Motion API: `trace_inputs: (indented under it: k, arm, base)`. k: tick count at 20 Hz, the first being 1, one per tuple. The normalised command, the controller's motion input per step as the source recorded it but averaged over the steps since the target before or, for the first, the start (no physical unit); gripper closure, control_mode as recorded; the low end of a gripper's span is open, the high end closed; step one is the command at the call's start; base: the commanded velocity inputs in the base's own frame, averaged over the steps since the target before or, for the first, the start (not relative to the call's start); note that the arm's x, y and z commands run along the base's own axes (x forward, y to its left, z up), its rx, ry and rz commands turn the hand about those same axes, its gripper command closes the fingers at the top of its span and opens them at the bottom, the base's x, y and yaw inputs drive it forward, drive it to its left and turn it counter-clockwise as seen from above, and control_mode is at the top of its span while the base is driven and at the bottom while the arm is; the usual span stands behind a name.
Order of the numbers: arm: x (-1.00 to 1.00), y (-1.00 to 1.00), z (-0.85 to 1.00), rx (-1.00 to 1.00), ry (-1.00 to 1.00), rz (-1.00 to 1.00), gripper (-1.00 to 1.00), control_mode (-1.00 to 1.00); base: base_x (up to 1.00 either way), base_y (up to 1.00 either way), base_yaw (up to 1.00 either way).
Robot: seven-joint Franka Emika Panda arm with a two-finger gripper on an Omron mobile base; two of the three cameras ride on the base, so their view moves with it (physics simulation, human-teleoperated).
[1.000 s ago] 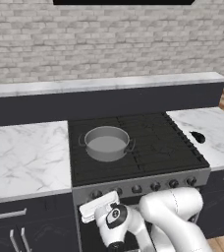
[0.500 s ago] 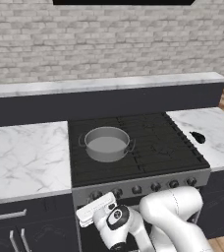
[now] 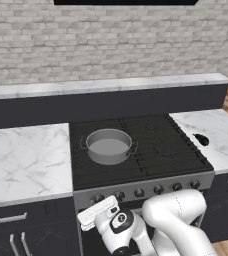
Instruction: Turn on the burner for the pot on the stove. Wait thirty seconds for the pot to heat up. Then add the eggplant to the pot.
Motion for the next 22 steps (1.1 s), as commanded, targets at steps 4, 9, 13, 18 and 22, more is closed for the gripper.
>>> trace_inputs:
  k: [4, 9, 13, 18, 22]
  arm:
    - [-0.13, 0.02, -0.02, -0.05, -0.08, 0.07, 1.00, -1.00]
    - [-0.43, 0.01, -0.10, -0.27, -0.21, 0.25, 1.00, -1.00]
    - [-0.35, 0.17, 0.00, -0.43, -0.22, 0.31, 1.00, -1.00]
    - [-0.29, 0.38, -0.02, -0.53, -0.06, 0.29, 1.00, -1.00]
    - [-0.02, 0.41, 0.01, -0.43, 0.00, 0.25, 1.00, -1.00]
  base:
    - [0.00, 0.00, 0.00]
    - [0.00, 0.00, 0.00]
    - [0.00, 0.00, 0.00]
    - [0.00, 0.00, 0.00]
    - [0.00, 0.00, 0.00]
